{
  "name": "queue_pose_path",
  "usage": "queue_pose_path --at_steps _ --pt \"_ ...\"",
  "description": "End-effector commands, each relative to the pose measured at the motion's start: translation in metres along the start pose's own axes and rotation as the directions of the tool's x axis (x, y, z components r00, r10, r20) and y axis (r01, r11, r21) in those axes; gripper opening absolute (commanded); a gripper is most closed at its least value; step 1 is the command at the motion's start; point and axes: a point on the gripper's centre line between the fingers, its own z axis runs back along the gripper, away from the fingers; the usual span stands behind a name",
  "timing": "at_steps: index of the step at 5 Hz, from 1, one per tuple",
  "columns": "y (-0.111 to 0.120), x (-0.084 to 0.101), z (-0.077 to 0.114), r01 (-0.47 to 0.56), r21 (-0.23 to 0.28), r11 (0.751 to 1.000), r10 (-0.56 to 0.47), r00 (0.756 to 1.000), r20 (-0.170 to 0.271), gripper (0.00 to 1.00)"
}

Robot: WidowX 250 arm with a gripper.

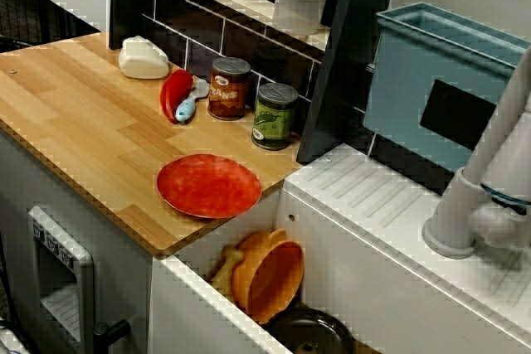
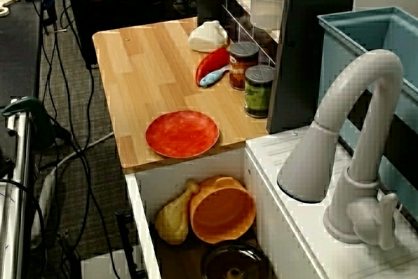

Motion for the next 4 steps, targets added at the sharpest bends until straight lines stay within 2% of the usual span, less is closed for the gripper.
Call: queue_pose_path --at_steps 1,2,3,4 --pt "0.0 0.0 0.0 0.0 0.0 1.0 0.0 1.0 0.0 1.0" --pt "0.013 0.022 -0.005 0.011 0.031 0.999 -0.011 1.0 -0.006 1.0" --pt "0.031 0.045 -0.015 -0.05 0.095 0.994 0.048 0.999 0.023 1.0" --pt "0.048 0.067 -0.03 -0.084 0.154 0.985 0.08 0.996 0.032 1.0"
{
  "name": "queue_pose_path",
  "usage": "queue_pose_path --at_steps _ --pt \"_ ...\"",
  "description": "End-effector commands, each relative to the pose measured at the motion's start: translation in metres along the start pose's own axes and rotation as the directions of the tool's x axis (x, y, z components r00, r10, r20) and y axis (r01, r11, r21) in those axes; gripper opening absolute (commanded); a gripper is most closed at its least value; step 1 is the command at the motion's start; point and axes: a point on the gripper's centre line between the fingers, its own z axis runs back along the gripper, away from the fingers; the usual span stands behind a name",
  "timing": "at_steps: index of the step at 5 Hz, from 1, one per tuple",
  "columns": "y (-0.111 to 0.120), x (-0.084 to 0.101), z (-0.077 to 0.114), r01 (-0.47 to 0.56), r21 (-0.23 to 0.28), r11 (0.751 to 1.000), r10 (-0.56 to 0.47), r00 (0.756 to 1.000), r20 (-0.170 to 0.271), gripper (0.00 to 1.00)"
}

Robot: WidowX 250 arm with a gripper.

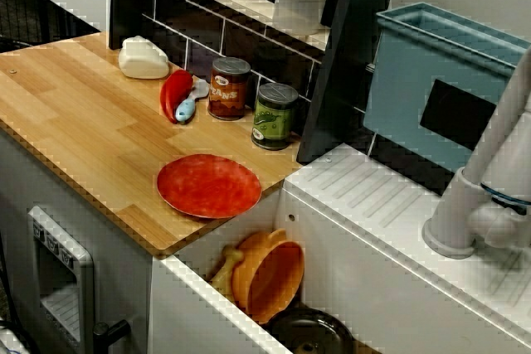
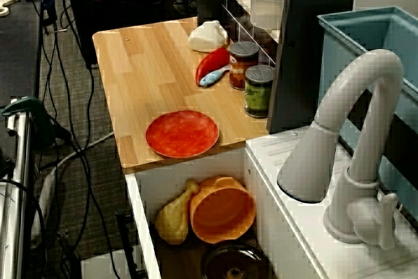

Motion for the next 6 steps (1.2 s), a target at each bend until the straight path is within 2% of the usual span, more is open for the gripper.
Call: queue_pose_path --at_steps 1,2,4,5,6 --pt "0.029 0.05 -0.017 -0.067 0.098 0.993 0.059 0.995 0.08 1.0" --pt "0.039 0.067 -0.026 -0.086 0.107 0.991 0.073 0.991 0.115 1.0" --pt "0.053 0.099 -0.039 -0.131 0.098 0.987 0.121 0.987 0.102 1.0" --pt "0.066 0.112 -0.042 -0.195 0.013 0.981 0.189 0.964 0.185 1.0" --pt "0.076 0.124 -0.044 -0.221 -0.01 0.975 0.22 0.959 0.178 1.0"
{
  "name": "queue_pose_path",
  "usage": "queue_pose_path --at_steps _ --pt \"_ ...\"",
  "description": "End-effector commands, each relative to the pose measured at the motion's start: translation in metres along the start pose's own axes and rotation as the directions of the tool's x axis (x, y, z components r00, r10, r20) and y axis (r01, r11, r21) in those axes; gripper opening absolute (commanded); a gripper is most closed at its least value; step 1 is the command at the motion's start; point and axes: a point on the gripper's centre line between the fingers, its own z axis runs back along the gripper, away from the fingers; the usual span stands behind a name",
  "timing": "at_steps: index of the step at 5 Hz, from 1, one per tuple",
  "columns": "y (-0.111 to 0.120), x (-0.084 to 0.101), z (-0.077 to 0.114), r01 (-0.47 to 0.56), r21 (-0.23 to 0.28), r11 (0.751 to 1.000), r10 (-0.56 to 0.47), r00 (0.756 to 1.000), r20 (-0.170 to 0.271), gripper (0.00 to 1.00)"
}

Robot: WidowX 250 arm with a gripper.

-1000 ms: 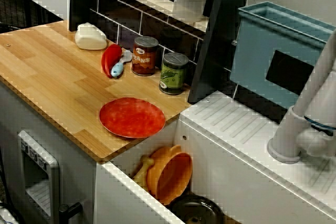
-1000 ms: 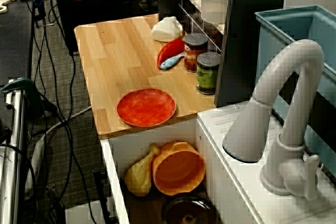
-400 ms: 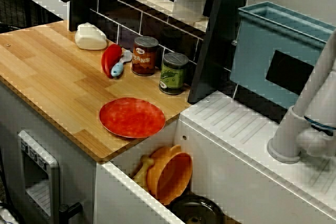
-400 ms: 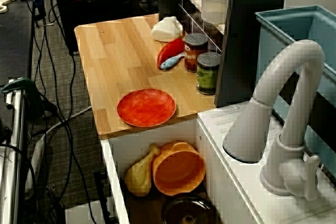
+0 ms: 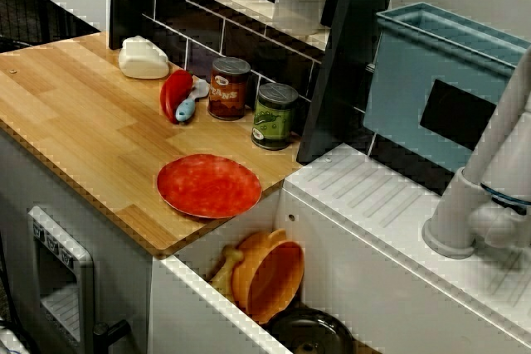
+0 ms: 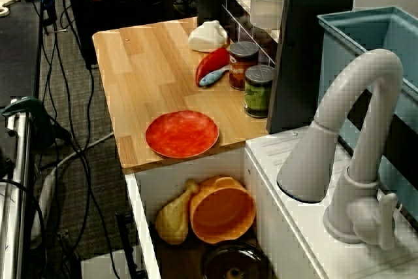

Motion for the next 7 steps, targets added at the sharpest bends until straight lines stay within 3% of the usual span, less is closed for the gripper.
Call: queue_pose_path --at_steps 1,2,3,4,5,6,7 --pt "0.018 0.029 0.001 -0.043 -0.018 0.999 0.043 0.999 0.02 1.0" --pt "0.023 0.037 -0.005 -0.14 -0.043 0.989 0.142 0.988 0.061 1.0" --pt "0.027 0.043 -0.012 -0.294 -0.073 0.953 0.302 0.941 0.151 1.0" --pt "0.025 0.048 -0.02 -0.345 -0.037 0.938 0.346 0.924 0.165 1.0" --pt "0.024 0.053 -0.025 -0.367 -0.032 0.93 0.368 0.916 0.162 1.0" --pt "0.02 0.052 -0.029 -0.327 -0.017 0.945 0.326 0.932 0.158 1.0" --pt "0.014 0.039 -0.033 -0.247 -0.007 0.969 0.245 0.956 0.163 1.0"
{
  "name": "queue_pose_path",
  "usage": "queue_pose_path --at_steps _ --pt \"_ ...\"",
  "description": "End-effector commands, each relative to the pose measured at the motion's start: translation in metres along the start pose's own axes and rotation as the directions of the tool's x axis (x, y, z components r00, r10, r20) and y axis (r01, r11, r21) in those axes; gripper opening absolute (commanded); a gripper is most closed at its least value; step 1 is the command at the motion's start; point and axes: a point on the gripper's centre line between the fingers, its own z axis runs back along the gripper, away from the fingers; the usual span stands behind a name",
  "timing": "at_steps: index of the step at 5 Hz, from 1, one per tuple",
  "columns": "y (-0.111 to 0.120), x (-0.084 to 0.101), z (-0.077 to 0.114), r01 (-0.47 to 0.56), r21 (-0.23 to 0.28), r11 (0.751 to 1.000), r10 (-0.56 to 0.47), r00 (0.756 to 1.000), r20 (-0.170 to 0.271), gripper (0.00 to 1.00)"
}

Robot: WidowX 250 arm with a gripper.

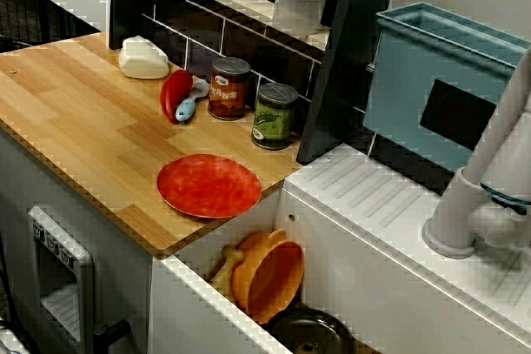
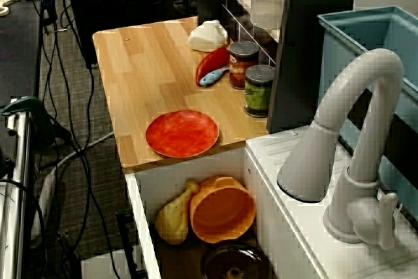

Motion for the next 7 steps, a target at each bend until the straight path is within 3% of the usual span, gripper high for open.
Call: queue_pose_path --at_steps 1,2,4,5,7 --pt "0.004 -0.024 0.006 0.131 0.003 0.991 -0.131 0.991 0.039 1.0" --pt "0.008 -0.04 -0.003 0.198 0.02 0.98 -0.199 0.978 0.057 1.0" --pt "0.015 -0.063 -0.023 0.33 0.047 0.943 -0.331 0.944 0.009 1.0" --pt "0.014 -0.068 -0.027 0.364 0.0 0.932 -0.363 0.931 -0.04 1.0" --pt "0.003 -0.079 -0.044 0.42 0.035 0.907 -0.418 0.907 -0.057 1.0"
